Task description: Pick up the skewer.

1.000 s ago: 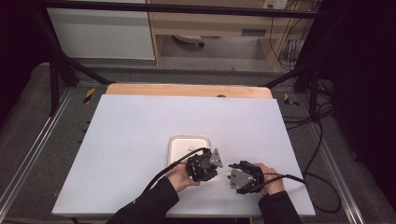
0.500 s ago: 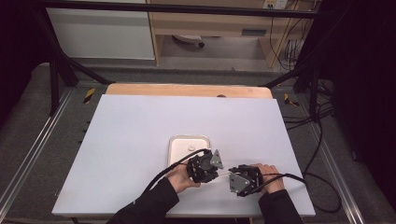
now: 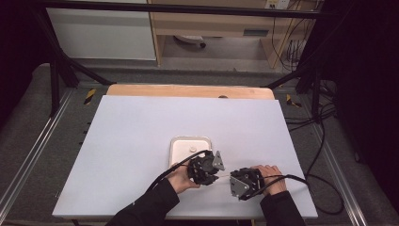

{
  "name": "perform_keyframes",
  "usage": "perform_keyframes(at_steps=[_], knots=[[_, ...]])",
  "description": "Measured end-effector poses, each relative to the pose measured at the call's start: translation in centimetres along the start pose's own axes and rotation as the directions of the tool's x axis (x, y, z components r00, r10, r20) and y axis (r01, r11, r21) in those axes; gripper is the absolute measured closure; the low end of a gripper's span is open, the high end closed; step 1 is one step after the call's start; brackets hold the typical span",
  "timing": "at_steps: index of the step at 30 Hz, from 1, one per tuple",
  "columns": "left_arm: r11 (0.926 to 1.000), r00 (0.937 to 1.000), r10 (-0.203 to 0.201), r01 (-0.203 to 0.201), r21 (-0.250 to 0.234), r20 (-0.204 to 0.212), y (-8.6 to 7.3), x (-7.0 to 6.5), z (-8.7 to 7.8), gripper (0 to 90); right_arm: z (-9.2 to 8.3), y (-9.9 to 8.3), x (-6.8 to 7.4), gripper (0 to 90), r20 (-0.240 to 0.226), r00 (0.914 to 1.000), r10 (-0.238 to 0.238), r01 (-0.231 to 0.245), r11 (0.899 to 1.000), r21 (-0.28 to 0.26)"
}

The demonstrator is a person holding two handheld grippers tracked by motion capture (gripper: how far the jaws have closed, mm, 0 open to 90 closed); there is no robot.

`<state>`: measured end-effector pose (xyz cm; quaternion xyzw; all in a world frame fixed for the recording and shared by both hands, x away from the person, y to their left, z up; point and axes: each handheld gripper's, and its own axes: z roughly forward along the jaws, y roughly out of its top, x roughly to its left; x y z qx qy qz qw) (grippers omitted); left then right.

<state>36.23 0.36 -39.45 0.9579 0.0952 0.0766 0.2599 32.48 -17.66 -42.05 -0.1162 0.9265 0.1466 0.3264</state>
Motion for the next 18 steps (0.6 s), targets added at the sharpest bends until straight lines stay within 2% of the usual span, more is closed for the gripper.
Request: perform_keyframes(at_steps=[4,8,9,13,18], knots=[[0.9986,0.9994,-0.031,0.03,0.043,0.018,-0.3,0.7,-0.2,70.7,0.1,0.2,-0.1,89.1,0.005,1.0,-0.008,0.008,1.0,0.017],[0.9945,0.9982,-0.049,0.046,0.094,0.034,-0.4,1.0,-0.3,73.0,0.2,0.5,-0.3,89.0,0.006,0.9995,-0.032,0.032,0.999,0.041],[0.9928,0.9977,-0.059,0.055,0.107,0.033,-0.4,0.9,-0.2,74.2,0.2,0.5,-0.2,89.0,0.006,0.9997,-0.024,0.024,0.999,0.048],[0.9869,0.997,-0.061,0.054,0.152,0.048,-0.3,0.7,0.5,79.6,0.2,0.8,-0.4,89.0,0.012,0.9989,-0.045,0.045,0.997,0.059],[0.9851,0.9977,-0.051,0.043,0.167,0.045,-0.1,0.5,0.9,84.9,0.3,0.9,-0.4,89.0,0.01,0.9985,-0.053,0.052,0.997,0.06]])
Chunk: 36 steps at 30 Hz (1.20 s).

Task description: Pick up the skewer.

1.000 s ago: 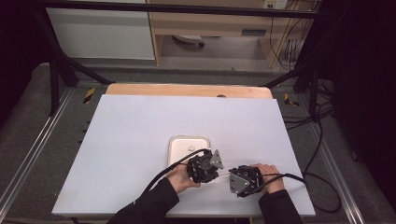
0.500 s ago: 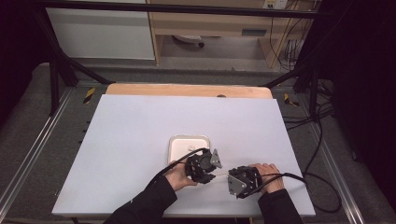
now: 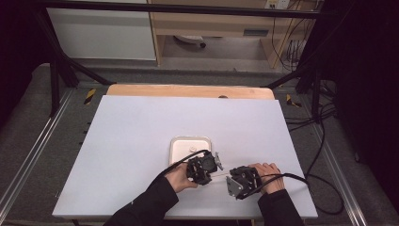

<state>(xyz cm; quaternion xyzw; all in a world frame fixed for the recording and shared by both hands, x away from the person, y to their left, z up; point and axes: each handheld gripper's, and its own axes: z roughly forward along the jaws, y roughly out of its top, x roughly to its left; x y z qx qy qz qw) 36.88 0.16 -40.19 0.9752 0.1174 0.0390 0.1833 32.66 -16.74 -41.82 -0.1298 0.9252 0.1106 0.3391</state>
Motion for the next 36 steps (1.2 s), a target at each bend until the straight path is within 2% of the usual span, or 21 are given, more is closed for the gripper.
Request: perform_keyframes(at_steps=[4,6,13,14,16,17,18,19,20,21,22,24,25,26,27,29,30,31,33,35,36], knots=[[0.9999,0.9999,0.011,-0.011,0.011,0.004,0.1,-0.2,0.2,86.9,0.0,0.1,0.1,89.0,0.0,0.9999,-0.011,0.011,1.0,0.006],[0.9995,0.9997,0.023,-0.023,0.021,-0.009,0.2,-0.3,0.3,87.3,0.0,0.1,0.1,89.0,0.0,0.9999,-0.014,0.014,1.0,0.006],[0.9991,0.999,0.038,-0.038,0.019,-0.023,0.0,-0.5,0.0,87.8,-0.1,0.2,0.1,87.7,0.005,1.0,-0.004,0.004,1.0,-0.001],[0.9993,0.999,0.036,-0.036,0.014,-0.027,-0.1,-0.5,0.0,87.8,-0.1,0.3,0.1,86.1,0.013,0.9998,0.012,-0.012,1.0,-0.005],[0.9996,0.999,0.029,-0.029,-0.002,-0.033,-0.5,-0.5,-0.1,87.8,-0.3,0.2,-0.1,77.1,0.043,0.9985,0.034,-0.033,0.999,-0.029],[0.9996,0.9988,0.028,-0.029,-0.005,-0.039,-0.7,-0.4,-0.2,87.8,-0.4,0.1,-0.2,71.3,0.05,0.9969,0.061,-0.059,0.997,-0.044],[0.9996,0.9987,0.027,-0.027,-0.008,-0.044,-0.9,-0.4,-0.3,87.8,-0.7,-0.4,-0.4,64.3,0.063,0.9894,0.131,-0.128,0.99,-0.054],[0.9997,0.9986,0.018,-0.018,-0.013,-0.049,-1.2,-0.4,-0.3,87.8,-0.7,-0.4,-0.4,64.3,0.063,0.9894,0.131,-0.128,0.99,-0.054],[0.9998,0.9984,0.021,-0.021,-0.005,-0.053,-1.4,-0.2,-0.5,87.8,-0.9,-0.9,-0.5,58.6,0.059,0.9772,0.204,-0.199,0.977,-0.08],[0.9999,0.9983,0.012,-0.012,-0.011,-0.056,-1.7,-0.1,-0.5,87.8,-1.0,-1.1,-0.5,58.6,0.047,0.9692,0.242,-0.237,0.967,-0.096],[0.9999,0.9981,0.008,-0.009,-0.011,-0.061,-2.0,0.0,-0.7,87.8,-1.0,-1.1,-0.5,55.8,0.047,0.9692,0.242,-0.237,0.967,-0.096],[0.9998,0.9983,0.007,-0.008,-0.021,-0.058,-2.6,0.3,-0.9,87.8,-1.1,-1.7,-0.7,48.5,0.032,0.9505,0.309,-0.304,0.946,-0.116],[0.9994,0.9983,-0.001,-0.001,-0.036,-0.059,-3.0,0.4,-1.0,87.8,-1.1,-2.2,-0.8,42.9,0.008,0.9242,0.382,-0.378,0.917,-0.128],[0.9994,0.9982,-0.008,0.006,-0.035,-0.06,-3.4,0.5,-1.2,87.8,-1.1,-2.2,-0.8,42.9,0.008,0.9242,0.382,-0.378,0.917,-0.128],[0.9989,0.9978,-0.022,0.019,-0.043,-0.063,-3.8,0.6,-1.4,87.8,-1.1,-2.4,-0.9,39.1,-0.006,0.9088,0.417,-0.414,0.901,-0.131],[0.9977,0.9971,-0.038,0.034,-0.059,-0.065,-4.5,0.8,-1.8,87.8,-1.0,-2.9,-1.1,34.0,-0.031,0.868,0.496,-0.495,0.859,-0.132],[0.997,0.9958,-0.051,0.047,-0.061,-0.076,-4.9,0.8,-2.0,87.8,-0.9,-3.4,-1.2,31.5,-0.048,0.8337,0.55,-0.551,0.823,-0.137],[0.9961,0.9953,-0.062,0.057,-0.068,-0.075,-5.3,0.9,-2.3,87.8,-0.9,-3.4,-1.2,31.5,-0.048,0.8337,0.55,-0.551,0.823,-0.137],[0.9923,0.9933,-0.085,0.078,-0.096,-0.077,-6.1,1.1,-2.6,87.8,-0.8,-3.8,-1.2,30.0,-0.066,0.802,0.594,-0.596,0.787,-0.159],[0.9878,0.9905,-0.11,0.1,-0.119,-0.082,-7.0,1.2,-3.0,87.8,-0.7,-4.1,-1.2,25.8,-0.086,0.7658,0.637,-0.642,0.749,-0.163],[0.9854,0.9886,-0.122,0.11,-0.13,-0.088,-7.4,1.2,-3.1,87.8,-0.6,-4.4,-1.3,23.2,-0.109,0.7344,0.67,-0.678,0.718,-0.156]])
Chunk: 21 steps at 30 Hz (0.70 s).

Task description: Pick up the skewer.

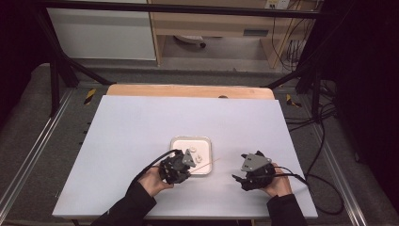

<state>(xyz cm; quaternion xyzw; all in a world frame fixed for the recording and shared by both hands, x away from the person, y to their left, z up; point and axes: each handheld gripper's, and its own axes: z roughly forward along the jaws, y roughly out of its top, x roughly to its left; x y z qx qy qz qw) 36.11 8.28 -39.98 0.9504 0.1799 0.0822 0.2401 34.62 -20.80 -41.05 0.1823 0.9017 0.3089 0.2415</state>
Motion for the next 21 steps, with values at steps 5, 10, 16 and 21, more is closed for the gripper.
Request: perform_keyframes(at_steps=[5,10,16,21], knots=[[0.996,0.9979,-0.063,0.062,-0.064,-0.015,-2.0,0.5,-0.9,87.8,0.1,-0.1,-0.2,20.8,-0.031,0.9966,0.077,-0.077,0.997,-0.009],[0.9829,0.9905,-0.135,0.13,-0.13,-0.027,-4.1,1.0,-1.7,87.8,0.4,0.1,-0.3,13.9,-0.05,0.9836,0.173,-0.175,0.984,-0.024],[0.9599,0.9785,-0.201,0.188,-0.208,-0.045,-6.2,1.3,-2.4,87.7,0.8,0.4,-0.3,11.0,-0.055,0.9707,0.234,-0.237,0.97,-0.051],[0.9455,0.9702,-0.235,0.215,-0.245,-0.058,-7.7,1.4,-2.6,87.7,1.4,1.0,-0.4,9.3,-0.088,0.9538,0.287,-0.293,0.954,-0.058]])
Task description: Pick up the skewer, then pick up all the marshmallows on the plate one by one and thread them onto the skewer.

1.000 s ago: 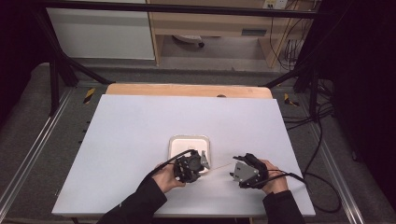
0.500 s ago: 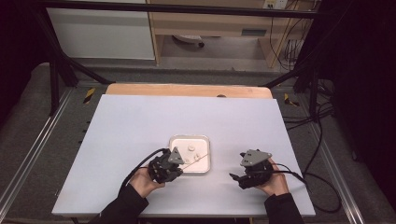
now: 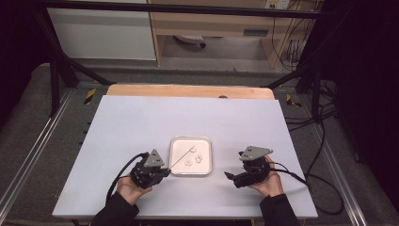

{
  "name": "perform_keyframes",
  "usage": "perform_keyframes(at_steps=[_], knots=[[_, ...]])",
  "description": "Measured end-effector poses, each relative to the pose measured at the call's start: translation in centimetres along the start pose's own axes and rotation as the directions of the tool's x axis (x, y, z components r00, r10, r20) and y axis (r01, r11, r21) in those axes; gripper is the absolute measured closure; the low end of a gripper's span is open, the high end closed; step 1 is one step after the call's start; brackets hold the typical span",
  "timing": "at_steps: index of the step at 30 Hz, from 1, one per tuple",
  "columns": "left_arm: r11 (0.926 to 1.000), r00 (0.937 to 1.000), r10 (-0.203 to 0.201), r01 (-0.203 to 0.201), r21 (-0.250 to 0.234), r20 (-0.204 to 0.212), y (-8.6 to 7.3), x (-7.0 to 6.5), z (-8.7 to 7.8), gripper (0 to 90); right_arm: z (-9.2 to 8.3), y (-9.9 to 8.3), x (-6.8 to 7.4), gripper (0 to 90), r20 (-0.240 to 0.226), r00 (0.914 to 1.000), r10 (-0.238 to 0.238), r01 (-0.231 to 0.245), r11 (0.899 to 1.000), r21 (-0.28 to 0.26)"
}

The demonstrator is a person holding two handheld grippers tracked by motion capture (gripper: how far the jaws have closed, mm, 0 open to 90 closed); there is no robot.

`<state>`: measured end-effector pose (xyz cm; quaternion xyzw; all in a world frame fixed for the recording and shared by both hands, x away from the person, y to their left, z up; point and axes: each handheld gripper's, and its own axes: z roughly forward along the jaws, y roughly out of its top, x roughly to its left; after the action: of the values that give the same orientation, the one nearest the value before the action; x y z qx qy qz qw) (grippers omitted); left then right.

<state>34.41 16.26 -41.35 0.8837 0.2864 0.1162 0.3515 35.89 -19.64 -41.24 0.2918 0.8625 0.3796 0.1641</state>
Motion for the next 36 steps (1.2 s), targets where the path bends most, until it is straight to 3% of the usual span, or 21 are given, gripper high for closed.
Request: perform_keyframes(at_steps=[5,11,18,25,30,32,36], knots=[[0.9988,0.9993,-0.039,0.039,-0.029,-0.001,-0.9,0.4,-0.3,87.6,1.3,1.4,0.2,9.0,-0.048,0.9971,0.058,-0.058,0.998,0.013],[0.9972,0.9982,-0.059,0.059,-0.045,-0.011,-1.8,0.7,-0.5,87.6,2.7,2.9,0.5,7.6,-0.052,0.9957,0.077,-0.077,0.997,0.001],[0.9954,0.9978,-0.067,0.066,-0.069,-0.005,-2.2,0.7,-0.9,87.5,5.3,5.2,1.4,8.1,-0.041,0.997,0.066,-0.065,0.998,0.026],[0.9942,0.9973,-0.074,0.074,-0.078,0.002,-2.4,0.7,-0.9,87.5,7.3,6.3,1.8,9.2,-0.038,0.9976,0.058,-0.056,0.997,0.043],[0.9926,0.9962,-0.087,0.087,-0.086,0.005,-2.5,0.7,-0.8,87.5,8.7,6.7,1.7,10.1,-0.033,0.9959,0.084,-0.082,0.994,0.067],[0.9921,0.996,-0.089,0.089,-0.088,0.004,-2.6,0.7,-0.8,87.5,9.3,6.8,1.7,11.4,-0.034,0.9956,0.088,-0.085,0.994,0.074],[0.9916,0.9958,-0.092,0.092,-0.092,0.002,-2.5,0.6,-0.8,87.5,10.1,6.8,1.6,23.7,-0.049,0.9949,0.088,-0.085,0.994,0.064]])
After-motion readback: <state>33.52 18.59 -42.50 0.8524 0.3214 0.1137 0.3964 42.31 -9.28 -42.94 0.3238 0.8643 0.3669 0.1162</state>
